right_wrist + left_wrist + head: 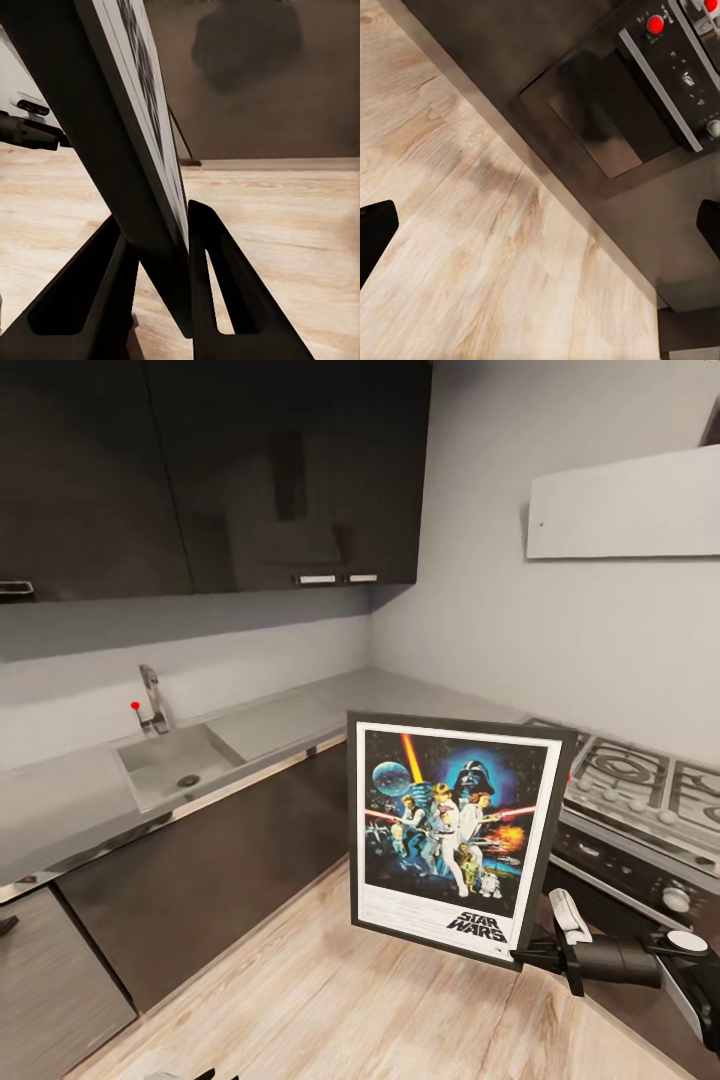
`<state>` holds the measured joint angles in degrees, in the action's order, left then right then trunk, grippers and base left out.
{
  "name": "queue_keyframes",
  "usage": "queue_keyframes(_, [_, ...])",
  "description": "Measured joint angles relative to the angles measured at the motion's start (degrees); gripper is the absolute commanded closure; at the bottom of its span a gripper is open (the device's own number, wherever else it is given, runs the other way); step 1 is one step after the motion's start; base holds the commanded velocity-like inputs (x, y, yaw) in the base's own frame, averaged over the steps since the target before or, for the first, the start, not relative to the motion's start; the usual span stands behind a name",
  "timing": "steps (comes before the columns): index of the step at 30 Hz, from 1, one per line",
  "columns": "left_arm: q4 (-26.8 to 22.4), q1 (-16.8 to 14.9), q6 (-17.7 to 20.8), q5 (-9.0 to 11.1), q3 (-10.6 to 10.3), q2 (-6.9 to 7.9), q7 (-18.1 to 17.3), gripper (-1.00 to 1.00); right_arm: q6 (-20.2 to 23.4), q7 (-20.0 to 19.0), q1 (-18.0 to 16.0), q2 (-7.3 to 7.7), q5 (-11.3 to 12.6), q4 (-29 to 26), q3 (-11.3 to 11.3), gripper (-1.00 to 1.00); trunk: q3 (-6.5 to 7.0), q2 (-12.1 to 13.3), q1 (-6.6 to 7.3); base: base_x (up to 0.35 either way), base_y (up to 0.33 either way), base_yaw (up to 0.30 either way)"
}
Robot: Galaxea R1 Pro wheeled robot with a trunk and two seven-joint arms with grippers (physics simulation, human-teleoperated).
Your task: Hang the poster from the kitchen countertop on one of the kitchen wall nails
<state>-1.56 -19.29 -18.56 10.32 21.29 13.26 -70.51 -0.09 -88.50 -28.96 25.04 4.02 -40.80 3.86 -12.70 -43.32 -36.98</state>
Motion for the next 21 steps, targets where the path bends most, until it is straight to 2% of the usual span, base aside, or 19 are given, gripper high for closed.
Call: queue_keyframes(21, [0.0,0.01,0.07,0.0,0.0,0.0,0.0,-1.0,-0.03,0.06,0.0,-0.04,-0.02,0.0,0.0,1.0,3.78,8.44,4.62,0.0,0.0,0.0])
